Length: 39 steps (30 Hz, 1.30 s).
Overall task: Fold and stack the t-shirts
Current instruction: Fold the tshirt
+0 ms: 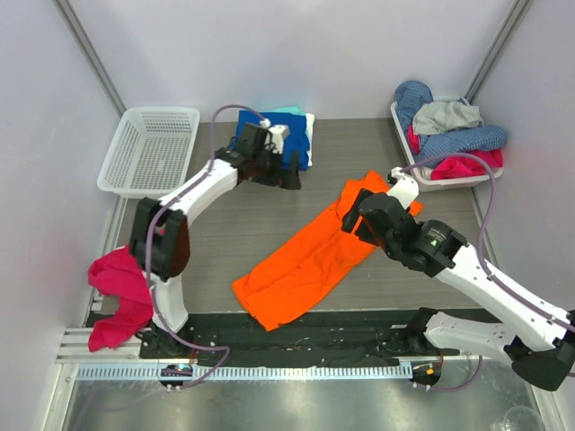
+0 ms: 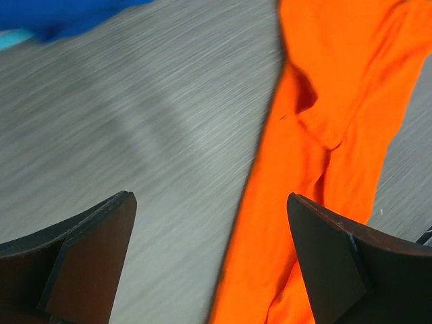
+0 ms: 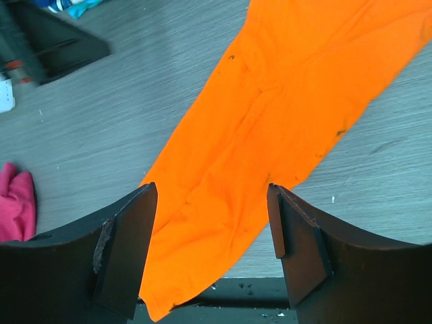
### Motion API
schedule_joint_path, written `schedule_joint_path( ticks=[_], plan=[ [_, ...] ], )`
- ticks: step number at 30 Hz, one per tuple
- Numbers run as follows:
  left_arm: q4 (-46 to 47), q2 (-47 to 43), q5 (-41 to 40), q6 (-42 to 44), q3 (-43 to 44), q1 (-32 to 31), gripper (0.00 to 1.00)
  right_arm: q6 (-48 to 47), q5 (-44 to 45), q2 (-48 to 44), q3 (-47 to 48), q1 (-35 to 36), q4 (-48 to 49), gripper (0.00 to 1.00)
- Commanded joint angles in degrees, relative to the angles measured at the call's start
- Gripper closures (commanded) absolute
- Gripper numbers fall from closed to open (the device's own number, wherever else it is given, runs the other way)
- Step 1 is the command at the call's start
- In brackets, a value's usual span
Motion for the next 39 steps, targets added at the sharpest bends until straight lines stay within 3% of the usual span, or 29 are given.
schedule_joint_path(
  ticks=[1, 5, 11, 23, 32, 35, 38, 39],
  plan=[
    [1.32, 9.56, 6.87, 1.75, 10.19, -3.88, 0.00, 3.26, 4.59, -1.70, -0.10, -0.15, -2.18, 0.26],
    [1.75, 18.61, 13.01, -0.78, 19.41, -5.37, 0.00, 3.43, 4.15, -2.67, -0.10, -0.24, -2.80, 0.26],
    [6.50, 27.41, 19.97, -5.80, 26.45, -7.57, 0.00, 3.70, 3.98, -3.20, -0.36, -0.24, -2.88, 0.26],
    [4.49, 40.86, 22.97, -11.08, 39.55, -13.02, 0.00, 3.61, 4.50, -6.36, -0.27, -0.94, -3.93, 0.26],
    [1.68, 43.77, 21.48, -10.38, 39.74, -14.60, 0.00, 3.70, 5.12, -7.51, 0.43, -1.12, -4.90, 0.26],
    [1.23, 44.64, 21.30, -10.20, 39.83, -14.60, 0.15, 3.70, 5.30, -7.86, 0.34, -1.21, -5.26, 0.26],
    [0.79, 45.79, 21.30, -10.72, 40.79, -14.43, 0.48, 3.96, 5.56, -8.21, 0.25, -1.21, -5.61, 0.26],
    [0.79, 46.05, 21.56, -10.90, 40.97, -14.34, 0.64, 4.05, 5.64, -8.38, 0.17, -1.21, -5.70, 0.26]
  ],
)
